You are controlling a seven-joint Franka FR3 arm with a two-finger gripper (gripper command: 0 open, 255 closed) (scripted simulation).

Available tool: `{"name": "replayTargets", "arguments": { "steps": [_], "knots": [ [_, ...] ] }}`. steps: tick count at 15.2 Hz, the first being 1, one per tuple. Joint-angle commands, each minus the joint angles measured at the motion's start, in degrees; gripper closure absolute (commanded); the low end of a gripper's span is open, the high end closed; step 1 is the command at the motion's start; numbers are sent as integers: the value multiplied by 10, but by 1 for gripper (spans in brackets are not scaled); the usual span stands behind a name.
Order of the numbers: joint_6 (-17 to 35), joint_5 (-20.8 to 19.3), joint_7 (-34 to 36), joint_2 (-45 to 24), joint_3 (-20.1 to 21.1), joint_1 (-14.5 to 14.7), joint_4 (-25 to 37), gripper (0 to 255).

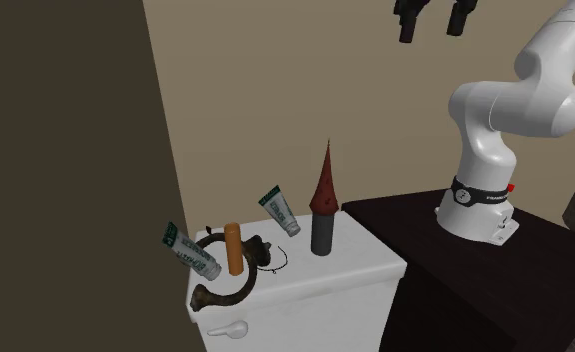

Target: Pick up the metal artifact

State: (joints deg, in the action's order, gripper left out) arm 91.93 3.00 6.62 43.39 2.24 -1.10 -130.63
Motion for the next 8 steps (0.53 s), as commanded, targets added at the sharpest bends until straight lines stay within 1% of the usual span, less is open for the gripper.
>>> {"name": "replayTargets", "arguments": {
  "steps": [1, 8],
  "knots": [
    [0, 0, 0, 0, 0, 0, 0, 0],
    [119, -23, -43, -87, -27, -12, -38, 0]
  ]
}}
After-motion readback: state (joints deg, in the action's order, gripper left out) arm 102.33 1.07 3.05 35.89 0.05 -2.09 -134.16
